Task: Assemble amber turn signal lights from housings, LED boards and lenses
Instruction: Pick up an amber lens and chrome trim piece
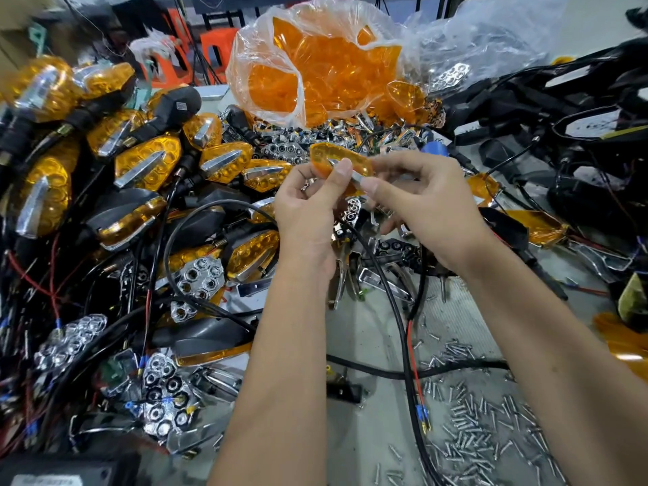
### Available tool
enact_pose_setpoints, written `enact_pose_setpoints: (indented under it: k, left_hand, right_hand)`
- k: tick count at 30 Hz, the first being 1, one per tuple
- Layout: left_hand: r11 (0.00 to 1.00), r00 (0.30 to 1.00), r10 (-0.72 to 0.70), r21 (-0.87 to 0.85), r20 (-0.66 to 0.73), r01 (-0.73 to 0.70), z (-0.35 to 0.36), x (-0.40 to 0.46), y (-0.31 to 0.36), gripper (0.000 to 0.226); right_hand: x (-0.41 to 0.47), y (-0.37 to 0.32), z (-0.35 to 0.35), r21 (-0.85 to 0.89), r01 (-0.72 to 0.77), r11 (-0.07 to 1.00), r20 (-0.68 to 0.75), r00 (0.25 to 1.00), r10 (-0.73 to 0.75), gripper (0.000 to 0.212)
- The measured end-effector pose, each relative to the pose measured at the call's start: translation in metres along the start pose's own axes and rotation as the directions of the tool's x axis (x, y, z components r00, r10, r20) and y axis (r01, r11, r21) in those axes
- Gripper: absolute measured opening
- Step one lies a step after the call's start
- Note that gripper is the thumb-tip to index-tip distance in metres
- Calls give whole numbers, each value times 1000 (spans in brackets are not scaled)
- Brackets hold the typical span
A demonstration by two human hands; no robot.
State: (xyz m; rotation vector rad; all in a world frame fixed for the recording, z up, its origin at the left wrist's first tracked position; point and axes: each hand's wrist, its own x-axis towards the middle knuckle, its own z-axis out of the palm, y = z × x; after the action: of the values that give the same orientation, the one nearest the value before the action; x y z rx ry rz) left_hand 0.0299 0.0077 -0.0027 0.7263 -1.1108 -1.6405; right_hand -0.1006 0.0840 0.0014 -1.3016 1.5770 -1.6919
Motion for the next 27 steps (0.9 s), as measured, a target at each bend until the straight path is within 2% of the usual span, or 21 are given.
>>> enact_pose_setpoints:
  k: [6,9,15,27]
  left_hand:
    - [997,991,59,-57,122,-52,1,-3,3,15]
    - [995,986,82,-68,148,-72,3,-6,3,18]
    - [990,979,89,-120,181,-67,5,-9,5,24]
    - [988,981,128,-100,146,-114,5,-7,1,21]
  right_hand:
    - [1,0,-4,139,15,990,61,998,-24,24]
    - [1,0,-4,165,32,986,43,998,-40,23]
    - [-2,-2,-1,311,-44,949,86,996,18,24]
    - [-1,-7,5,268,-83,960,85,994,62,36]
